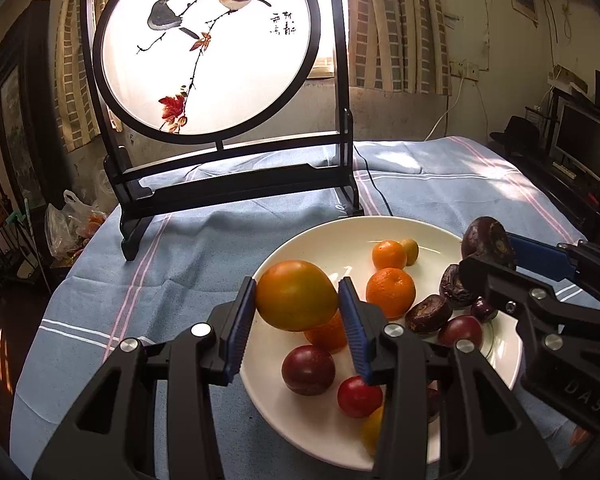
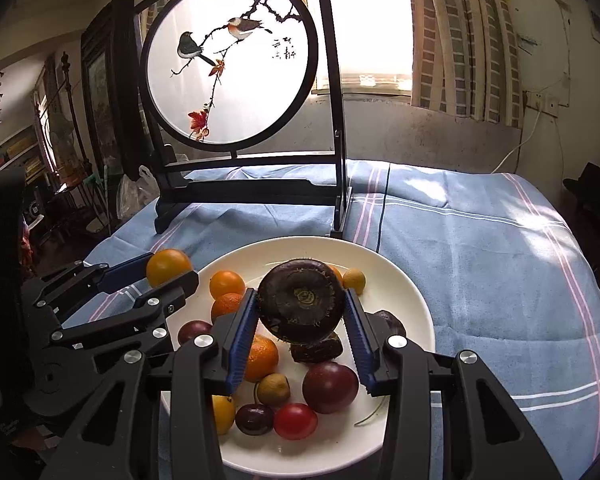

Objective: Organize fruits
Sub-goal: 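Lower both fruits onto the plate and open both grippers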

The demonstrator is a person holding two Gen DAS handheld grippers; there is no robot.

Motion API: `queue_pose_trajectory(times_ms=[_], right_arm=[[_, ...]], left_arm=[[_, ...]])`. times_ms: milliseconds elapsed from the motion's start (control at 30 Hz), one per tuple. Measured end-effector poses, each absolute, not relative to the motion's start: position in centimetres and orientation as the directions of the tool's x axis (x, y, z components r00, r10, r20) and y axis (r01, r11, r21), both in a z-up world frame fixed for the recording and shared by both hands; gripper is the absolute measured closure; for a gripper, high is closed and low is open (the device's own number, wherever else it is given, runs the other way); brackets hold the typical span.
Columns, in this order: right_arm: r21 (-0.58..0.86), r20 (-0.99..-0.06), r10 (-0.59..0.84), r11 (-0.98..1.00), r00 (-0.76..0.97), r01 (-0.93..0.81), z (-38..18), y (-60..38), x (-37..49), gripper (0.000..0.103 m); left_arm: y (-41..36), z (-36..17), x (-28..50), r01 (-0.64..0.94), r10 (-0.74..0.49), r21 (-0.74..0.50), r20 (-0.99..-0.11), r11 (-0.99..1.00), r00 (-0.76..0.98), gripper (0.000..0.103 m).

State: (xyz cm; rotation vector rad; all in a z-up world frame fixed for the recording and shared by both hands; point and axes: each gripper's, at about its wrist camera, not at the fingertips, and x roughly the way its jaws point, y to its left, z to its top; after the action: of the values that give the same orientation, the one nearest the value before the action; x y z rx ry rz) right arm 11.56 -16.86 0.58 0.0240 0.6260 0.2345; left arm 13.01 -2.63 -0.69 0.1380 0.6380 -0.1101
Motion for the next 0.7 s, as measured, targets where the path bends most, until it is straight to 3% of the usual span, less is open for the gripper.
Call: queue_pose_trajectory(times_ms=[700], right_arm=[[0.078,-0.588,0.19,0.981,0.786,-0.179,-1.0,-16.4,13.6,0.059]], left_arm=[[-3.3,-2.5,13.8,0.122,0.001,0.16,-0.61,0.98,0.792,0.061]])
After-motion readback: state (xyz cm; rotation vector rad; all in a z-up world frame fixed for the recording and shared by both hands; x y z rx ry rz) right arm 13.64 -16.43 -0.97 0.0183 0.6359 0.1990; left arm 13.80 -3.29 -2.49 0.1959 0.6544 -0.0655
